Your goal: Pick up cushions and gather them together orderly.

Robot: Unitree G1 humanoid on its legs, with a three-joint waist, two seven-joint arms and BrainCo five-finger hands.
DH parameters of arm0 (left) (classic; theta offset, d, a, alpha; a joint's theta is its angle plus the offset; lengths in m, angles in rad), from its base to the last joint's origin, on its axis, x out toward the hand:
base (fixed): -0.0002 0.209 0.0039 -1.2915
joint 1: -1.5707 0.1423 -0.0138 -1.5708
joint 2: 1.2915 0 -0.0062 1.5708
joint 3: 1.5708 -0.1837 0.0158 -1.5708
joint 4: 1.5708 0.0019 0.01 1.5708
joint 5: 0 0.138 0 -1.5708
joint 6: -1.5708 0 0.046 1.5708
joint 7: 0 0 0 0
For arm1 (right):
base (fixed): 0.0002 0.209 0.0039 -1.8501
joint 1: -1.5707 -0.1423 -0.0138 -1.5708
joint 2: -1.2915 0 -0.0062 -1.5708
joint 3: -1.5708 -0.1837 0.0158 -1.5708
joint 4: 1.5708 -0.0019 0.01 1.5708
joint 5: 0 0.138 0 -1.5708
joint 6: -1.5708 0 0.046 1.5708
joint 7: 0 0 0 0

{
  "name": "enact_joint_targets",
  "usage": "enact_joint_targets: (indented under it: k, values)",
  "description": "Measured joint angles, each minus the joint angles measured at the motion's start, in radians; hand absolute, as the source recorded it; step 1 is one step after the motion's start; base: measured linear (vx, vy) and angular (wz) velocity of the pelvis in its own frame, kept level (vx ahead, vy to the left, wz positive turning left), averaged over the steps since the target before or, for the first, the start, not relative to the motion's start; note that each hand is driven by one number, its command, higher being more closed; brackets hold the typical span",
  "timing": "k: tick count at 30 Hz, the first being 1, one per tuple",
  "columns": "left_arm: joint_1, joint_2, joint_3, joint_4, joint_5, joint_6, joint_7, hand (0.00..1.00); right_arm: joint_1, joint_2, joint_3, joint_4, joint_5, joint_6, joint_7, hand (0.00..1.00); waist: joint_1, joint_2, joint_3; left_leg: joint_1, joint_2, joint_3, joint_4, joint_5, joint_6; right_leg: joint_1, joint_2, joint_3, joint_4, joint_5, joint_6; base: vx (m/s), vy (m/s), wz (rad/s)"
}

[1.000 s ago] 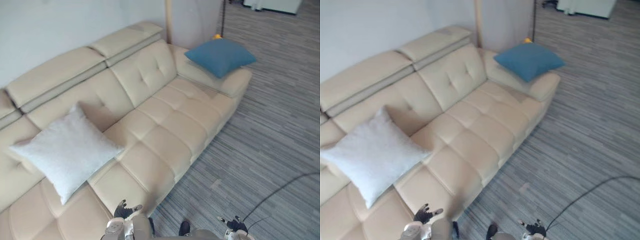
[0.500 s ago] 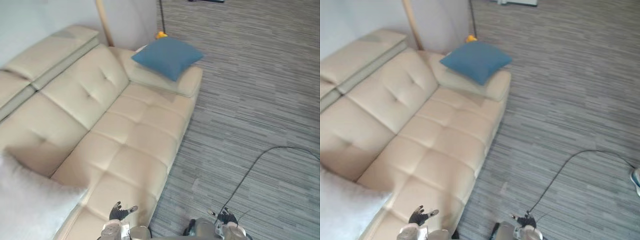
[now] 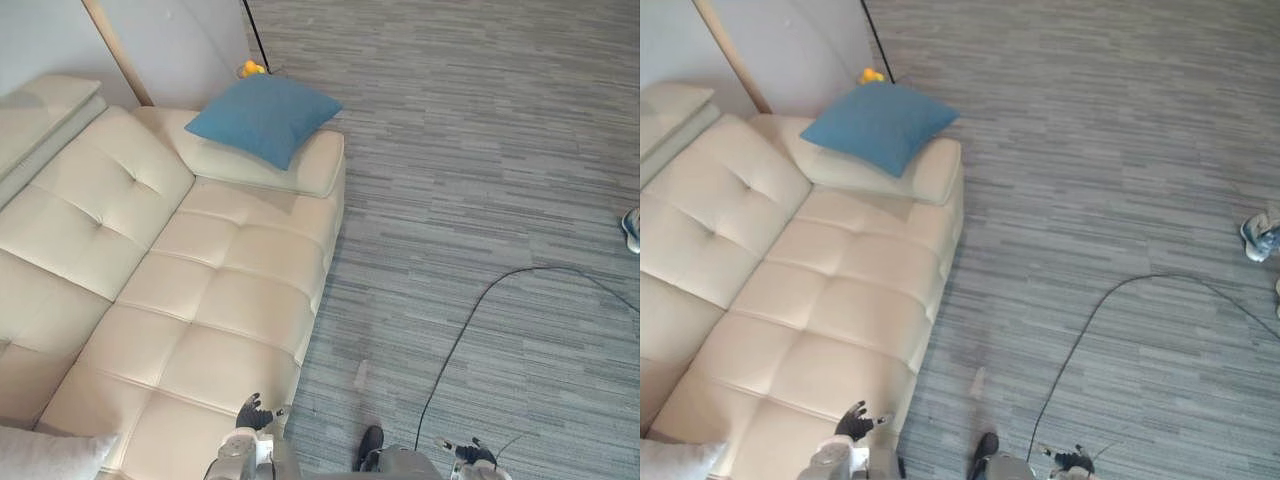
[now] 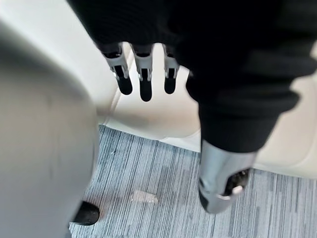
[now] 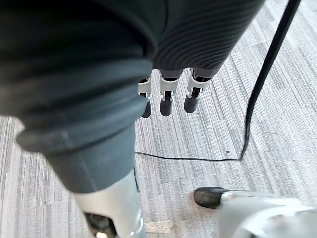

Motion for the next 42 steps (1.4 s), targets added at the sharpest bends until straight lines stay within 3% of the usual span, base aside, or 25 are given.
enact_joint_targets:
  k: [2, 3, 5, 7, 8, 9, 10, 11, 13, 16, 18, 19, 20, 22, 24, 25, 26, 28, 30, 32, 35, 37, 38, 40, 42]
  values:
    - [0.021, -0.005, 0.006, -0.029, -0.002, -0.004, 0.001, 0.00, -0.011, -0.005, -0.004, -0.010, -0.001, -0.002, 0.001, 0.00, 0.031, 0.044, -0.003, -0.017, -0.010, -0.022, -0.213, 0.110, -0.031, 0.009, 0.032, 0.039, -0.032, -0.005, 0.014, 0.05, 0.035, -0.75]
    - [0.030, -0.007, 0.012, -0.031, 0.001, -0.004, 0.001, 0.00, -0.019, 0.000, 0.002, -0.012, -0.001, -0.002, 0.003, 0.00, 0.053, 0.063, -0.013, -0.003, 0.006, 0.008, -0.224, 0.166, -0.016, 0.026, 0.053, 0.078, -0.064, 0.006, 0.034, 0.18, 0.092, -0.94]
    - [0.028, -0.006, 0.019, -0.008, 0.008, 0.001, 0.001, 0.00, -0.018, 0.007, 0.001, -0.020, -0.002, -0.001, 0.004, 0.00, 0.050, 0.074, -0.024, 0.011, -0.007, 0.009, -0.227, 0.142, 0.022, 0.048, 0.051, 0.111, -0.085, 0.023, 0.068, 0.27, 0.139, -0.73]
    - [0.032, -0.007, 0.038, 0.000, 0.006, 0.002, 0.001, 0.00, 0.007, 0.014, 0.000, -0.033, -0.004, 0.002, 0.003, 0.00, 0.052, 0.064, -0.042, 0.044, -0.023, 0.024, -0.240, 0.121, 0.057, -0.027, 0.028, 0.153, 0.118, -0.079, 0.148, 0.28, 0.115, -0.47]
    - [0.033, 0.003, 0.044, 0.005, 0.006, 0.003, 0.000, 0.00, 0.036, 0.034, 0.002, -0.051, -0.008, 0.005, 0.003, 0.00, 0.050, 0.030, -0.051, 0.085, -0.037, 0.064, -0.262, 0.126, 0.049, -0.128, -0.008, 0.170, 0.392, -0.158, 0.242, 0.26, 0.031, -0.30]
    - [0.034, 0.012, 0.042, 0.005, 0.007, 0.005, 0.000, 0.00, 0.047, 0.045, 0.004, -0.058, -0.013, 0.006, 0.003, 0.00, 0.050, 0.016, -0.050, 0.110, -0.046, 0.074, -0.267, 0.121, 0.051, -0.174, -0.030, 0.173, 0.536, -0.169, 0.283, 0.43, 0.011, -0.26]
    - [0.040, 0.035, 0.038, 0.004, 0.006, 0.008, 0.002, 0.00, 0.064, 0.071, 0.007, -0.076, -0.003, 0.008, 0.004, 0.00, 0.023, -0.028, -0.048, 0.199, -0.072, 0.079, -0.279, 0.110, 0.055, -0.260, -0.091, 0.162, 0.819, -0.140, 0.325, 0.35, -0.030, -0.05]
    - [0.039, 0.039, 0.033, 0.006, 0.006, 0.012, 0.001, 0.00, 0.064, 0.070, 0.012, -0.079, -0.005, 0.009, 0.004, 0.00, 0.013, -0.033, -0.049, 0.225, -0.073, 0.077, -0.288, 0.107, 0.059, -0.265, -0.105, 0.148, 0.855, -0.139, 0.306, 0.56, -0.068, 0.07]
    - [0.031, 0.047, -0.017, 0.017, 0.007, 0.022, 0.000, 0.00, 0.059, 0.065, 0.011, -0.080, -0.022, 0.010, 0.009, 0.00, -0.007, -0.024, -0.048, 0.328, -0.051, 0.053, -0.338, 0.104, 0.057, -0.282, -0.138, 0.046, 0.851, -0.183, 0.193, 0.47, -0.078, 0.09]
    - [-0.003, 0.040, -0.034, 0.025, 0.008, 0.022, 0.002, 0.00, 0.039, 0.063, 0.013, -0.080, -0.041, 0.011, 0.016, 0.00, -0.022, -0.010, -0.046, 0.356, 0.014, 0.030, -0.337, 0.103, 0.056, -0.340, -0.134, -0.062, 0.543, -0.145, 0.121, 0.45, -0.140, 0.18]
    - [-0.001, 0.030, -0.047, 0.029, 0.009, 0.023, 0.001, 0.00, 0.036, 0.055, 0.013, -0.086, -0.041, 0.011, 0.019, 0.00, -0.037, -0.007, -0.040, 0.381, 0.042, 0.019, -0.337, 0.098, 0.045, -0.360, -0.100, -0.022, 0.314, -0.024, 0.124, 0.51, -0.239, 0.19]
    - [0.014, 0.041, -0.058, 0.032, 0.009, 0.022, 0.001, 0.00, 0.050, 0.056, 0.013, -0.086, -0.041, 0.012, 0.019, 0.00, -0.048, -0.030, -0.049, 0.405, 0.033, 0.005, -0.333, 0.083, 0.020, -0.344, -0.092, 0.036, 0.129, 0.131, 0.132, 0.59, -0.305, -0.06]
    - [0.014, 0.020, -0.059, 0.060, 0.013, 0.025, -0.001, 0.00, 0.049, 0.038, 0.012, -0.078, -0.041, 0.013, 0.019, 0.00, -0.045, 0.000, -0.043, 0.442, 0.058, -0.016, -0.324, 0.059, -0.013, -0.337, -0.062, 0.048, 0.153, 0.227, 0.085, 0.58, -0.282, -0.18]
    - [0.007, -0.004, -0.058, 0.077, 0.029, 0.025, -0.005, 0.00, 0.037, 0.012, 0.001, -0.074, -0.042, 0.018, 0.020, 0.00, -0.057, 0.041, -0.046, 0.411, 0.094, -0.067, -0.232, 0.090, -0.043, -0.347, -0.037, 0.047, 0.233, 0.137, 0.064, 0.59, -0.301, -0.14]
    - [-0.007, -0.016, -0.056, 0.080, 0.030, 0.023, -0.004, 0.00, 0.040, 0.015, -0.020, -0.064, -0.041, 0.020, 0.019, 0.00, -0.058, 0.043, -0.045, 0.338, 0.103, -0.100, -0.058, 0.167, -0.077, -0.322, -0.032, 0.034, 0.261, 0.075, 0.052, 0.51, -0.299, 0.19]
    - [-0.018, -0.024, -0.052, 0.079, 0.030, 0.023, -0.004, 0.00, 0.041, 0.015, -0.016, -0.055, -0.041, 0.024, 0.019, 0.00, -0.063, 0.044, -0.037, 0.247, 0.114, -0.118, 0.137, 0.294, -0.114, -0.259, -0.033, 0.014, 0.233, 0.049, 0.047, 0.35, -0.211, 0.34]
    - [-0.022, -0.026, -0.048, 0.077, 0.029, 0.023, -0.004, 0.00, 0.047, 0.015, -0.009, -0.054, -0.041, 0.026, 0.019, 0.00, -0.061, 0.036, -0.025, 0.199, 0.129, -0.118, 0.250, 0.351, -0.127, -0.213, -0.030, 0.008, 0.199, 0.043, 0.043, 0.42, -0.212, 0.37]
    - [-0.021, -0.025, -0.035, 0.062, 0.029, 0.016, -0.005, 0.00, 0.054, 0.018, -0.001, -0.048, -0.039, 0.028, 0.017, 0.00, -0.048, 0.044, -0.013, 0.055, 0.168, -0.074, 0.500, 0.244, -0.056, -0.078, -0.004, -0.010, 0.110, 0.013, 0.017, 0.35, -0.131, 0.23]
    - [-0.020, -0.017, -0.030, 0.042, 0.029, 0.011, -0.005, 0.00, 0.046, 0.016, -0.017, -0.047, -0.037, 0.027, 0.011, 0.00, -0.039, 0.041, -0.008, -0.069, 0.160, -0.005, 0.451, 0.150, -0.018, 0.033, -0.003, -0.023, 0.029, 0.005, 0.025, 0.38, -0.117, 0.11]
    - [-0.018, -0.014, -0.030, 0.037, 0.029, 0.006, -0.004, 0.00, 0.032, 0.014, -0.034, -0.051, -0.032, 0.025, 0.008, 0.00, -0.029, 0.047, -0.008, -0.124, 0.114, 0.035, 0.123, 0.138, -0.017, 0.099, -0.004, -0.026, -0.020, -0.011, 0.048, 0.30, -0.047, -0.04]
    - [-0.010, -0.023, -0.030, 0.030, 0.027, 0.003, -0.004, 0.00, 0.031, 0.011, -0.036, -0.054, -0.032, 0.017, 0.008, 0.00, 0.008, 0.073, -0.015, -0.135, 0.082, 0.004, -0.311, 0.275, -0.064, 0.169, 0.036, -0.006, -0.082, -0.046, 0.080, 0.40, 0.070, -0.18]
    - [-0.014, -0.017, -0.027, 0.028, 0.030, 0.002, -0.005, 0.00, 0.036, 0.027, -0.025, -0.052, -0.033, 0.019, 0.006, 0.00, 0.022, 0.060, -0.021, -0.131, 0.075, 0.020, -0.299, 0.391, -0.010, 0.211, 0.036, 0.011, -0.091, -0.069, 0.108, 0.52, 0.121, -0.09]
    - [-0.025, 0.000, -0.025, 0.033, 0.032, 0.005, -0.006, 0.00, 0.034, 0.036, -0.022, -0.051, -0.035, 0.021, 0.007, 0.00, 0.017, 0.027, -0.023, -0.112, 0.045, 0.020, -0.308, 0.399, 0.031, 0.227, 0.003, 0.014, -0.086, -0.085, 0.133, 0.59, 0.099, 0.08]
    - [-0.025, 0.005, -0.008, 0.035, 0.031, 0.010, -0.007, 0.00, 0.041, 0.026, -0.010, -0.053, -0.039, 0.021, 0.009, 0.00, 0.011, 0.002, -0.028, -0.107, 0.013, 0.029, -0.271, 0.366, 0.076, 0.226, -0.038, 0.053, -0.048, -0.081, 0.148, 0.56, 0.111, 0.09]
    - [-0.020, 0.002, 0.011, 0.041, 0.028, 0.015, -0.006, 0.00, 0.038, 0.019, -0.001, -0.052, -0.041, 0.021, 0.010, 0.00, 0.013, 0.005, -0.032, -0.064, 0.001, 0.035, -0.251, 0.294, 0.082, 0.183, -0.064, 0.128, 0.137, -0.113, 0.204, 0.47, 0.151, -0.03]
